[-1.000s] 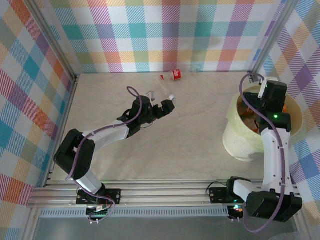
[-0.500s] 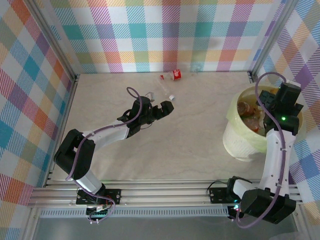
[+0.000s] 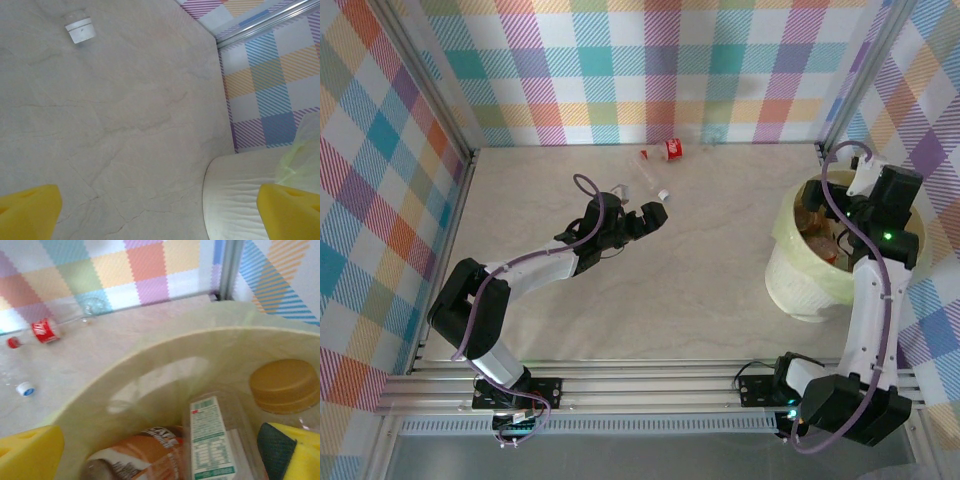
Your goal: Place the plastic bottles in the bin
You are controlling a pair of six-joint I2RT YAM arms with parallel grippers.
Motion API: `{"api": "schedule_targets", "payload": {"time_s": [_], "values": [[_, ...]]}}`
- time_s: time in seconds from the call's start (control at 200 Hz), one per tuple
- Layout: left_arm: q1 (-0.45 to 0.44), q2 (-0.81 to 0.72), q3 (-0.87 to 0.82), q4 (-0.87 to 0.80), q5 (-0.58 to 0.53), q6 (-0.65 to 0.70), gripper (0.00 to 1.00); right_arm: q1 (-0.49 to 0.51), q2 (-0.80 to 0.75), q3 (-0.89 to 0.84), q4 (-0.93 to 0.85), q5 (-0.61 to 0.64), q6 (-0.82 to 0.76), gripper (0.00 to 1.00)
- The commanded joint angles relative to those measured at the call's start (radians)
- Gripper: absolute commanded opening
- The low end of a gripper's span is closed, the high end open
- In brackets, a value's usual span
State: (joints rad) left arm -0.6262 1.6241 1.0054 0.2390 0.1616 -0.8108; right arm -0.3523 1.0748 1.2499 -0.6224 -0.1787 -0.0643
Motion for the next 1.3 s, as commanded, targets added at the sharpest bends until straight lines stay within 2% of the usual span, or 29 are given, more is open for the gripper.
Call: {"api": "schedule_targets", "payload": {"time_s": [0.0, 0.075, 0.225, 0.345, 0.505, 0.625, 0.73, 0.815, 0.92, 1.125, 1.295], "values": [[-0.006, 0.017, 0.057, -0.028, -0.035, 0.029, 1.0, 0.001, -0.055, 0.004, 0.02, -0.126, 0.001, 1.0], [-0.005, 0.038, 0.086, -0.061, -0.063, 0.039, 1.0, 0.001, -0.08, 0.017, 0.02, -0.204, 0.028, 1.0], [-0.006, 0.1, 0.174, -0.144, -0.132, 0.054, 1.0, 0.015, -0.126, 0.006, 0.099, -0.474, 0.154, 1.0], [-0.006, 0.163, 0.268, -0.236, -0.182, 0.058, 1.0, 0.1, -0.159, -0.034, 0.219, -0.58, 0.257, 1.0], [-0.006, 0.26, 0.414, -0.381, -0.265, 0.071, 1.0, 0.309, -0.151, -0.02, 0.202, -0.503, 0.241, 1.0], [-0.006, 0.339, 0.537, -0.506, -0.375, 0.081, 1.0, 0.446, -0.128, -0.041, 0.244, -0.434, 0.28, 1.0], [-0.001, 0.387, 0.566, -0.48, -0.476, 0.069, 1.0, 0.549, -0.099, -0.062, 0.276, -0.401, 0.293, 1.0], [0.006, 0.447, 0.626, -0.46, -0.494, 0.072, 1.0, 0.612, -0.073, -0.053, 0.239, -0.333, 0.254, 1.0], [0.013, 0.549, 0.757, -0.497, -0.496, 0.092, 0.99, 0.656, -0.05, -0.068, 0.249, -0.248, 0.267, 1.0], [0.03, 0.746, 1.029, -0.653, -0.594, 0.095, 0.98, 0.691, -0.023, -0.058, 0.213, -0.209, 0.269, 1.0], [0.051, 0.883, 1.228, -0.742, -0.6, 0.095, 0.97, 0.693, -0.044, -0.073, 0.205, -0.197, 0.267, 1.0]]}}
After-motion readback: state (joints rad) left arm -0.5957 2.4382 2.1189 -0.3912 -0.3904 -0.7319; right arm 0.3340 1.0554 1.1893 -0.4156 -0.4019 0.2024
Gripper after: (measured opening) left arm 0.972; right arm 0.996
